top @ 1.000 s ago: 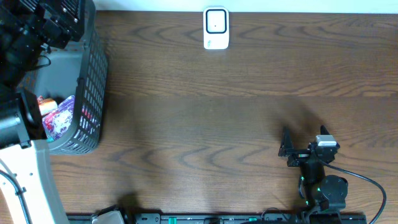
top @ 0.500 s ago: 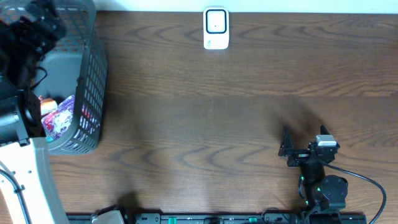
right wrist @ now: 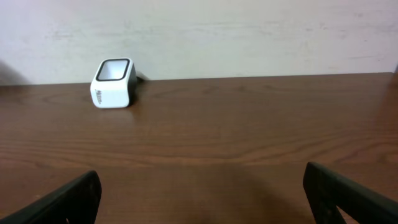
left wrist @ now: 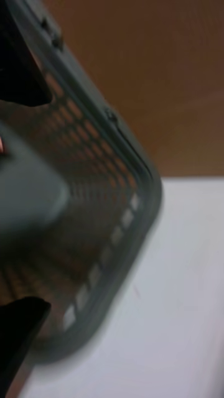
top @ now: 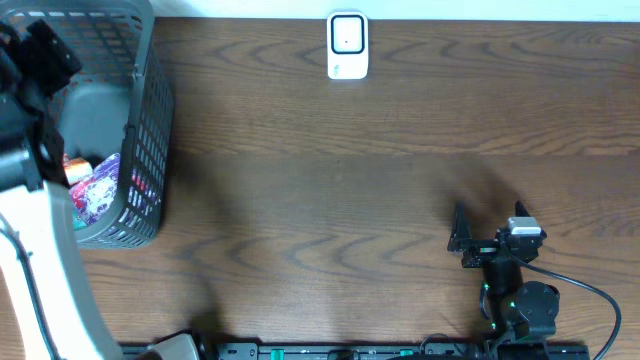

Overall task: Scan the item barcode
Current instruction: 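Swing the left gripper up and over into the grey basket, then grasp the purple Carefree package inside the basket with the left gripper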

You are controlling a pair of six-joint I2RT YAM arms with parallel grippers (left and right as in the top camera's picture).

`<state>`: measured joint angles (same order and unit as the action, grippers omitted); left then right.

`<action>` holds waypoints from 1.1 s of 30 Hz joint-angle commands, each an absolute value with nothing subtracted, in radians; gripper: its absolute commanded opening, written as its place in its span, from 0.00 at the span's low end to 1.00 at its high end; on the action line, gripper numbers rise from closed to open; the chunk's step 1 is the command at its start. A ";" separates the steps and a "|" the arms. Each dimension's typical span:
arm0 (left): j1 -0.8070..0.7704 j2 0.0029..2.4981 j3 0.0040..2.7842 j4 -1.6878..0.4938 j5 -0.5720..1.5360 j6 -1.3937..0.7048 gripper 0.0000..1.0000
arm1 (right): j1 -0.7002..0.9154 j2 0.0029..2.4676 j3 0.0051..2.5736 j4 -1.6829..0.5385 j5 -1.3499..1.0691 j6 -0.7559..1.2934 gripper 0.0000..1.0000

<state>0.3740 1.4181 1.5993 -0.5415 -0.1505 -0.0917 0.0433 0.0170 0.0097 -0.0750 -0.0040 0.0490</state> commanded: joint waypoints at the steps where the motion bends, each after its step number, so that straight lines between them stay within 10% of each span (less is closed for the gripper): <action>1: 0.394 1.468 1.614 -0.564 -0.240 0.007 0.98 | 0.047 0.012 0.006 -0.076 -0.006 0.063 0.99; 33: 0.452 1.749 1.538 -1.150 -0.067 -0.410 0.96 | 0.047 0.012 0.006 -0.076 -0.006 0.063 0.99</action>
<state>0.4507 1.7447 1.5875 -1.1339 -0.0807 -0.3706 0.0433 0.0174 0.0097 -0.0750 -0.0044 0.0490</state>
